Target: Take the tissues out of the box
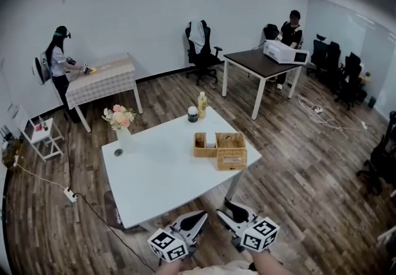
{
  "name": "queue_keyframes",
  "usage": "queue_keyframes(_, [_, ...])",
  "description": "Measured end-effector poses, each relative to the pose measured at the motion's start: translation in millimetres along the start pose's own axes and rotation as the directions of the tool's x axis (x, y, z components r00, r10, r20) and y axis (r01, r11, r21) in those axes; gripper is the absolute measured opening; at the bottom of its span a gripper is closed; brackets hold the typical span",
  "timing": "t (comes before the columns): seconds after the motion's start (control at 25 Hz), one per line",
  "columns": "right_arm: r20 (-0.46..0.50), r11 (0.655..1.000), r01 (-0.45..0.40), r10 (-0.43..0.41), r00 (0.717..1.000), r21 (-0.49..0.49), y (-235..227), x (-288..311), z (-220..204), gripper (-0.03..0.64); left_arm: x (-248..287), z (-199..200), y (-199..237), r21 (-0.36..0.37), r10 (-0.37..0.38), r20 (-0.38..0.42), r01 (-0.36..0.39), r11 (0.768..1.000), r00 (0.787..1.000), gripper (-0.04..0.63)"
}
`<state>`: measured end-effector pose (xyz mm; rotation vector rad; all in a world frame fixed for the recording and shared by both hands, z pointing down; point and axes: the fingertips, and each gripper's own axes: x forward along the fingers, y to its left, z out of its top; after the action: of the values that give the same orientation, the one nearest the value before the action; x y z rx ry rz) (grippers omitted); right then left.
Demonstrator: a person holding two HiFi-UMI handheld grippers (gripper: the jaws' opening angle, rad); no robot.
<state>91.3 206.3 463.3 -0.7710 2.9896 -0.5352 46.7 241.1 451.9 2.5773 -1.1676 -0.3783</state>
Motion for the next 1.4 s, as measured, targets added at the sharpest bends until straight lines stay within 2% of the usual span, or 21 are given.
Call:
queue_keyframes(0.2, [-0.030, 1.000, 0.029, -0.029, 0.999, 0.003, -12.6, 29.3, -2.5, 0.205, -12.0, 3.3, 32.7, -0.062, 0.048, 0.025, -0.046, 0.997, 0.999, 0.002])
queue_keyframes(0.4, [-0.031, 0.999, 0.049, -0.049, 0.998, 0.019, -49.1, 67.8, 0.3, 0.216, 5.9, 3.7, 65.0, -0.058, 0.043, 0.004, -0.043, 0.997, 0.999, 0.002])
queue_keyframes(0.92, [-0.122, 0.998, 0.045, -0.040, 0.992, 0.040, -199.6, 178.7, 37.0, 0.250, 131.4, 41.8, 172.6, -0.051, 0.084, -0.025, -0.086, 0.995, 0.996, 0.002])
queue_keyframes(1.24, [-0.222, 0.985, 0.168, -0.153, 0.963, 0.049, -275.0, 233.6, 32.7, 0.279, 166.2, 57.5, 224.6, -0.047, 0.161, -0.027, -0.162, 0.986, 0.987, 0.002])
queue_keyframes(1.4, [-0.287, 0.956, 0.293, -0.273, 0.918, 0.030, -305.3, 255.2, 14.8, 0.282, 168.2, 57.3, 243.6, -0.062, 0.167, -0.053, -0.170, 0.984, 0.985, 0.002])
